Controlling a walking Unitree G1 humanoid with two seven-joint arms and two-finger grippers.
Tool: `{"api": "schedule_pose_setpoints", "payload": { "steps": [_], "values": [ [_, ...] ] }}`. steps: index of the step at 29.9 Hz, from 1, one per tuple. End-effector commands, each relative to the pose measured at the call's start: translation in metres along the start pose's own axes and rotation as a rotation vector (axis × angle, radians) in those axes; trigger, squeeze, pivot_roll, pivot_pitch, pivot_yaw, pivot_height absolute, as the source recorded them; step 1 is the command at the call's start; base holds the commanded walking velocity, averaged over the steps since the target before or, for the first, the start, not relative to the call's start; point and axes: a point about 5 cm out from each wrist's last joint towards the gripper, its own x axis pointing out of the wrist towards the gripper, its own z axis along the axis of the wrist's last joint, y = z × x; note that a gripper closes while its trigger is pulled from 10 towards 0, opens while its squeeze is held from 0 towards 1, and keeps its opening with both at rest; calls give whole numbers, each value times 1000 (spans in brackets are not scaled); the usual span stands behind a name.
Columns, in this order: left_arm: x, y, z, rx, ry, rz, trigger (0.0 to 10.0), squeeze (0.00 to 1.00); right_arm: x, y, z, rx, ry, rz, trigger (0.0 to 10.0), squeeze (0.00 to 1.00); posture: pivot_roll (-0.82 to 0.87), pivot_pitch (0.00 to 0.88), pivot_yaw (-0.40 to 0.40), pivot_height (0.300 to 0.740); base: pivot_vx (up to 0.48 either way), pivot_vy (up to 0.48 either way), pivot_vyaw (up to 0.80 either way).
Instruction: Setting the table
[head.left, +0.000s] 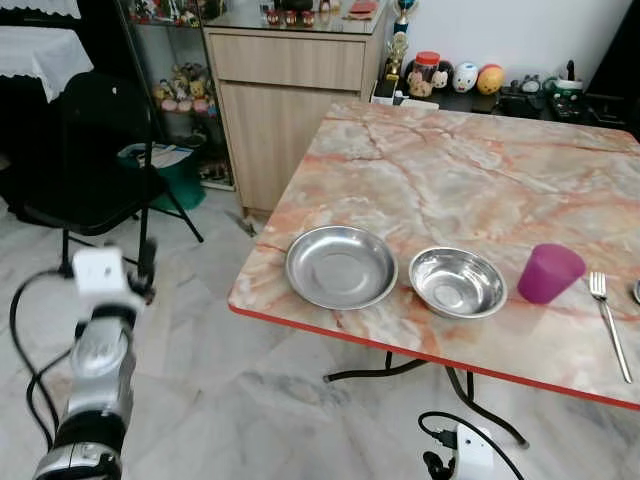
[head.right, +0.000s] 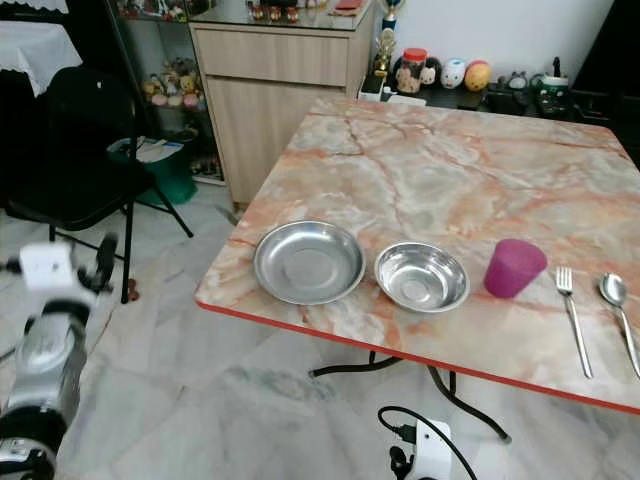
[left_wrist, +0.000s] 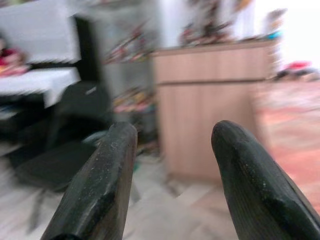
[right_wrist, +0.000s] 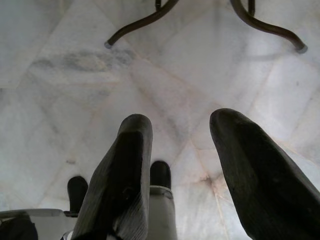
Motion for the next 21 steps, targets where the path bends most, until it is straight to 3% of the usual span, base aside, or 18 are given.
{"api": "schedule_pose_setpoints", "payload": {
  "steps": [1,5,9,16,21],
  "values": [
    [0,-11,1,-9,5,-45,10000,0,0,-3,1,5,2,-8,10000,0,47,0,-17,740,0,0,0],
    [3,-33,16,-66,-43,-105,10000,0,-1,-5,-2,4,10,-14,10000,0,49,0,-19,740,0,0,0],
    [-3,-64,25,-146,-30,-270,10000,0,-2,-7,-6,5,22,-23,10000,0,53,0,-18,740,0,0,0],
    [-8,-65,7,-138,46,-251,10000,0,-2,-5,-7,13,24,-24,10000,0,48,0,-12,740,0,0,0],
    [-10,-63,1,-126,81,-243,10000,0,-2,-4,-8,15,30,-24,10000,0,47,0,-12,740,0,0,-771]
  ]
}}
